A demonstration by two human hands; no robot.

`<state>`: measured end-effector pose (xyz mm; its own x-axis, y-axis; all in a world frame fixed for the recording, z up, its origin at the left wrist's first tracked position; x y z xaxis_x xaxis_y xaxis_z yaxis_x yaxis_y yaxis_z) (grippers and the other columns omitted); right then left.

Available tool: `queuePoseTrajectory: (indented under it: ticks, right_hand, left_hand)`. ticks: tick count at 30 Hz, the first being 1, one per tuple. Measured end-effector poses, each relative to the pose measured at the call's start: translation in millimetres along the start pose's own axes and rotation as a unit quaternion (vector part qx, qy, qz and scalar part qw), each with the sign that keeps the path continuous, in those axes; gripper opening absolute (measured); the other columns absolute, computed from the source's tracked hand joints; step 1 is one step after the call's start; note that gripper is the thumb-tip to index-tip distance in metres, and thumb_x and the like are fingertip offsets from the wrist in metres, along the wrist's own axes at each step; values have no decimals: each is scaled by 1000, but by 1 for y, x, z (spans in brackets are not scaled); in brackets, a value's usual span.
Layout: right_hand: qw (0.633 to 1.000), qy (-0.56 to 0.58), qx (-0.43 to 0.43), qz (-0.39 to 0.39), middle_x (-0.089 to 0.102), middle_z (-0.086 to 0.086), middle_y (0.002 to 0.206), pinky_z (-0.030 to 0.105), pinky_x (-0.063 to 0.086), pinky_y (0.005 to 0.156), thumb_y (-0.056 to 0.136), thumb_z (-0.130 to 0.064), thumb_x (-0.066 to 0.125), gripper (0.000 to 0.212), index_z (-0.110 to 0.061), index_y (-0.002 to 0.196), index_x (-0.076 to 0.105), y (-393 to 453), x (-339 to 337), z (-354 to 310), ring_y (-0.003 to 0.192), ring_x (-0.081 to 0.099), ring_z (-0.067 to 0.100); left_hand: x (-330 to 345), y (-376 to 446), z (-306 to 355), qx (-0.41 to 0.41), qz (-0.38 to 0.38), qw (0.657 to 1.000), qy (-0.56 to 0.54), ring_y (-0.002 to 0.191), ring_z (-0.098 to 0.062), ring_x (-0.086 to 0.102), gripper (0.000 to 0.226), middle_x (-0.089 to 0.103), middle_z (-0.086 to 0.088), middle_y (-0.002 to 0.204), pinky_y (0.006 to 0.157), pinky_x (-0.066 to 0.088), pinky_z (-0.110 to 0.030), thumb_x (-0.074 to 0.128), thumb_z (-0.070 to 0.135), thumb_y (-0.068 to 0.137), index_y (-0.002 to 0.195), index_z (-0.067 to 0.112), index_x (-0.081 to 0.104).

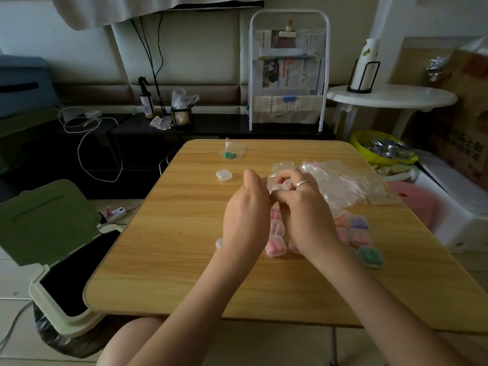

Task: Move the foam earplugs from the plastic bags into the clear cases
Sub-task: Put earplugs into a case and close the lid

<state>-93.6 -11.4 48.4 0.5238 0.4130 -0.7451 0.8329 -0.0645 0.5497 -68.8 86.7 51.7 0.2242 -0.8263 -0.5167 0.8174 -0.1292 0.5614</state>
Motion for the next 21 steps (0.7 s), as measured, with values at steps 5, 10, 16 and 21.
queuePoseTrajectory:
  ticks: [5,10,16,21]
  right_hand:
    - [993,81,36,-75,51,4,131,39,50,90,88,-7,45,36,-18,118,62,5,29,17,119,51,20]
    - [974,207,66,-60,45,-11,133,0,37,86,97,-41,45,52,-23,146,38,7,21,24,108,51,4]
    - [952,296,68,-49,47,-13,136,25,50,96,92,-26,59,52,-48,136,41,8,6,21,120,50,4]
    - [944,318,54,-64,46,-30,119,4,41,85,91,-29,58,42,-52,125,46,8,5,14,106,45,-21]
  left_hand:
    - [1,-15,40,195,43,978,64,47,-17,44,25,49,1,60,39,33,-26,34,19,95,82,4,49]
    - [-11,-7,22,87,44,994,-40,42,-6,39,28,49,7,56,39,31,-20,34,29,97,87,11,53]
    - [-12,12,-55,-200,-7,939,-278,80,-8,64,20,63,2,96,69,56,-23,56,24,94,112,15,61]
    - [0,8,-55,-237,-74,887,-390,76,-13,68,3,70,-4,80,74,57,-26,67,8,85,88,8,66]
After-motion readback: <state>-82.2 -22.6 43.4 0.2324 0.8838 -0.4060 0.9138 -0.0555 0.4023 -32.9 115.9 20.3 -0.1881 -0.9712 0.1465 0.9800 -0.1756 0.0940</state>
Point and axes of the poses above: each hand's wrist, its own y-axis towards the middle knuckle, its own x-axis out of the palm, z = x × y, the point moved 10 cm from there along y, towards the middle knuckle
